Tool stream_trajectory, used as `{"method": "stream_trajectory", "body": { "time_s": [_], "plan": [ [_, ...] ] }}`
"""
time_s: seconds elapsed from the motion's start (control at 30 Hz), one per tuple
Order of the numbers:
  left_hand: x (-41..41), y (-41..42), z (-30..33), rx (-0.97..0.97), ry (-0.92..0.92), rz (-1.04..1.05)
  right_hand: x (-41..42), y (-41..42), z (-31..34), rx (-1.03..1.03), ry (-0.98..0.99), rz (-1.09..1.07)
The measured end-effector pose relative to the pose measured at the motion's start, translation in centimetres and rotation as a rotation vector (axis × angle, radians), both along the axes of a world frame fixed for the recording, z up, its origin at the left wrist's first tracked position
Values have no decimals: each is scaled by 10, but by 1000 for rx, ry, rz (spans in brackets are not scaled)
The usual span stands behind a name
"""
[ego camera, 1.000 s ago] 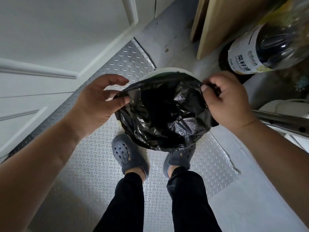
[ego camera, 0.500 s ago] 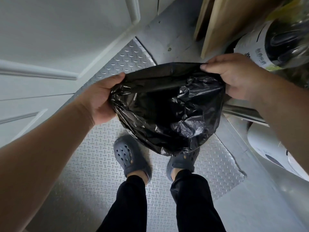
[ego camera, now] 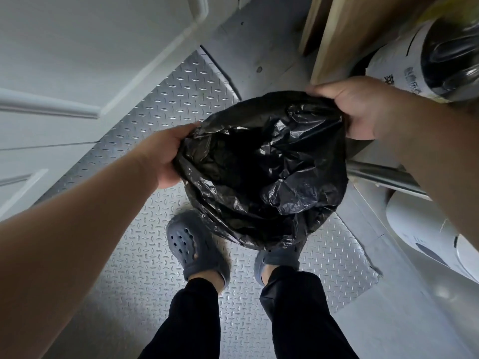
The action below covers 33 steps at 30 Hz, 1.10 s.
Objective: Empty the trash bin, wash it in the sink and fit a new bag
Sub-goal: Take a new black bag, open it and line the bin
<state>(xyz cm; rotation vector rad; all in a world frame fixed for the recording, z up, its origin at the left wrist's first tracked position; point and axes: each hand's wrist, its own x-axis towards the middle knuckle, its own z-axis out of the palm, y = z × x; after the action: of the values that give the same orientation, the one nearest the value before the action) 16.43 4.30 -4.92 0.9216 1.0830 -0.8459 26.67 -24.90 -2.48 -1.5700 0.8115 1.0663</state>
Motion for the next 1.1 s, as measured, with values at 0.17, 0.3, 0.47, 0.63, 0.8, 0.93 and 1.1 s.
{"method": "stream_trajectory", "body": {
  "time_s": [0.17, 0.3, 0.47, 0.63, 0.8, 0.93, 1.1],
  "plan": [
    [-18, -3, -15, 19, 23, 18, -12, 3, -26, -120, 42, 77],
    [-45, -6, -19, -68, 5, 47, -34, -6, -29, -26, 50, -45],
    [-98, 6, -13, -241, -80, 131, -78, -40, -15, 49, -65, -296],
    [-141, 1, 7, -316, -171, 200, -127, -63, -1, 38, -196, -279],
    [-161, -20, 13, -294, -130, 260, -157, -70, 0, 239, -137, -291],
    [-162, -30, 8, -214, -83, 311, -161, -70, 2, 206, -179, -282],
    [-159, -37, 8, -184, -82, 239, -154, -74, 0, 139, -168, -336]
  ]
}}
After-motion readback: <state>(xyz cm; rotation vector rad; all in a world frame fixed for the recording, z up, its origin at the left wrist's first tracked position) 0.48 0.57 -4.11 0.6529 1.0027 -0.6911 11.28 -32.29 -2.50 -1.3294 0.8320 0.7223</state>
